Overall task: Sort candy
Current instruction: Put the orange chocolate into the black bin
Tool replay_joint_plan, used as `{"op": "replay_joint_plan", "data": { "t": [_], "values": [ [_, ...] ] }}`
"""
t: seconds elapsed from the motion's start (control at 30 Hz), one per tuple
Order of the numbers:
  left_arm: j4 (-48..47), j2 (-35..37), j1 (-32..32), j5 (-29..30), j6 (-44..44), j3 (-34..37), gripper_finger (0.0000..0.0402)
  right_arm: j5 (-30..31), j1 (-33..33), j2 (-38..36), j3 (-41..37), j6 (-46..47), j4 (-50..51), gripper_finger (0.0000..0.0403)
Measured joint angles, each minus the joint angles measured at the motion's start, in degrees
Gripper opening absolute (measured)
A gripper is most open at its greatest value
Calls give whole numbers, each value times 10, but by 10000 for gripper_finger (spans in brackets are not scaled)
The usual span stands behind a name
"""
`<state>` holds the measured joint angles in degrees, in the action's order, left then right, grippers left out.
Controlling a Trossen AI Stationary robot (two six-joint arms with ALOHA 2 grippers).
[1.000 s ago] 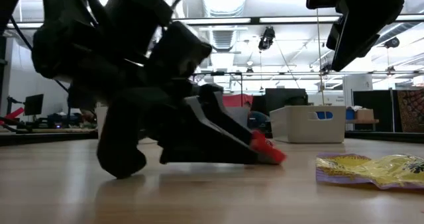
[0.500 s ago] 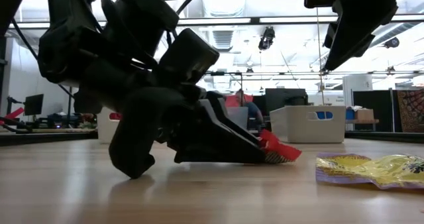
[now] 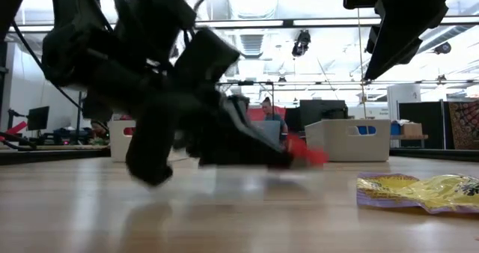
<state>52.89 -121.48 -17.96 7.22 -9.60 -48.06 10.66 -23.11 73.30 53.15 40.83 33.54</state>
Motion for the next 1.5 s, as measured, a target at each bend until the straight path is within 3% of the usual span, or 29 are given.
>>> {"op": "replay_joint_plan", "data": {
  "t": [0.23, 0.37, 0.47, 0.6, 0.73, 1.03, 1.1, 1.23, 1.5],
  "values": [
    [-15, 85, 9, 4, -31, 33, 0, 0, 0, 0, 0, 0, 0, 98],
    [-23, 151, 20, 45, -35, 56, 0, 0, 0, 0, 0, -1, -9, 98],
    [-72, 205, 32, 104, -44, 64, 0, 0, 0, 0, 0, -4, -21, 98],
    [-149, 264, 60, 240, -48, 57, 0, 0, 0, 0, 0, -10, -29, 98],
    [-227, 298, 112, 327, 5, 41, 0, 0, 0, 0, 0, -10, -28, 98],
    [-429, 284, 238, 307, 128, -79, 0, 12, 0, 0, 0, -14, -25, 98],
    [-485, 270, 257, 298, 131, -120, 0, 14, 0, 0, 0, -19, -25, 98],
    [-569, 240, 295, 224, 131, -185, 0, 15, 1, 0, 0, -22, -24, 98],
    [-673, 165, 336, 201, 100, -276, 0, 14, 0, 0, 0, -23, -23, 98]
  ]
}}
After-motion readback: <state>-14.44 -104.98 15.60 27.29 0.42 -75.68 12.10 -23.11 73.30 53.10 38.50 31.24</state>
